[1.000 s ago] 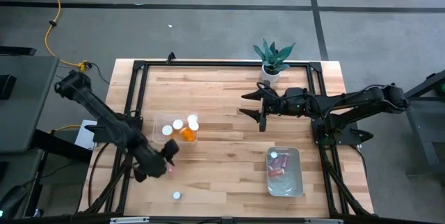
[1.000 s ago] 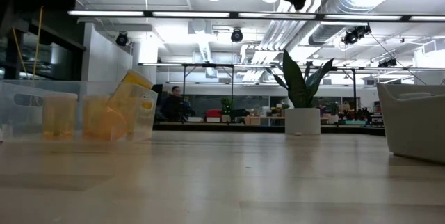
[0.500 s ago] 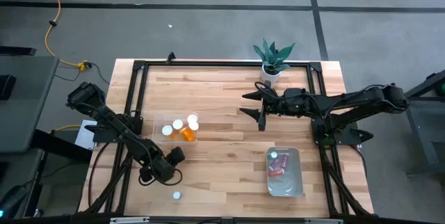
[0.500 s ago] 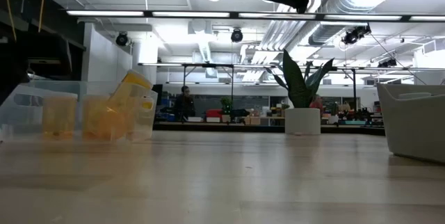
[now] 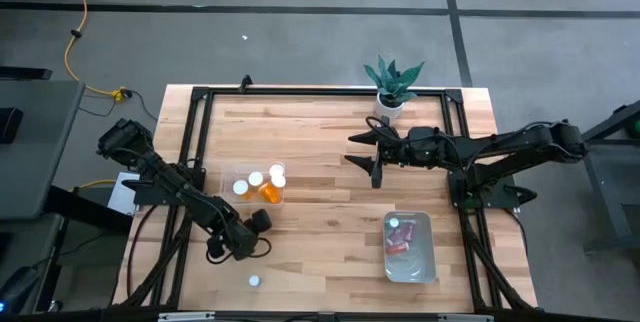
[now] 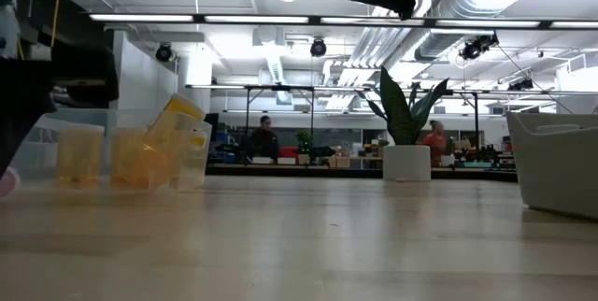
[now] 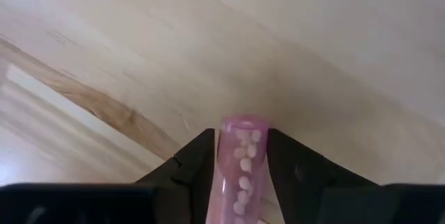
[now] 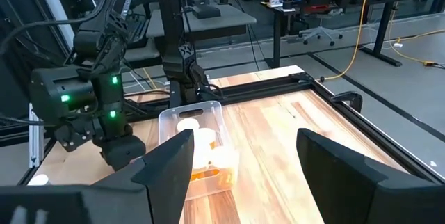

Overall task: Pick and place medicine bottles into bin by pill shape (circle, oval)
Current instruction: Put the small pink pill bottle into the gray bin

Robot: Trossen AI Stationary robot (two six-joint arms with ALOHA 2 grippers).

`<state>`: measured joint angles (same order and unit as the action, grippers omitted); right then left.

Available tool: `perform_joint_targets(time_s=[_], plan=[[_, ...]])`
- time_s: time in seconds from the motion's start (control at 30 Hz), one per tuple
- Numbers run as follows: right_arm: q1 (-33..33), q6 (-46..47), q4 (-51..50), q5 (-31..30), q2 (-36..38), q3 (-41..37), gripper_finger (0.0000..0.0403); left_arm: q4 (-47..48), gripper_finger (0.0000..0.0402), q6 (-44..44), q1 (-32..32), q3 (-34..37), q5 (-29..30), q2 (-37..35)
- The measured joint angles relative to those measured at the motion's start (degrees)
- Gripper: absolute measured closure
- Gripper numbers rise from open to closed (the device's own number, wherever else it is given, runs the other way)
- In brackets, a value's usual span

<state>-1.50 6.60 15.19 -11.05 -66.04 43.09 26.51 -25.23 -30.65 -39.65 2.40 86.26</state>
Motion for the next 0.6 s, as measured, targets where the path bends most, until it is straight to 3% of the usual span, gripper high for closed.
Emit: perform_joint_targets(time_s=[0.4,0.6], plan=[[0.0,0.02,-0.14,0.02,0.0,0.0,0.0155,1.38,0.0312,2.56,2.88,-6.32,-0.21,-1.32],[0.0,0.13,-0.1,1.05,0.0,0.0,0.0155,6.11,0.0313,4.09,8.69,-9.91,0.91,-8.74]])
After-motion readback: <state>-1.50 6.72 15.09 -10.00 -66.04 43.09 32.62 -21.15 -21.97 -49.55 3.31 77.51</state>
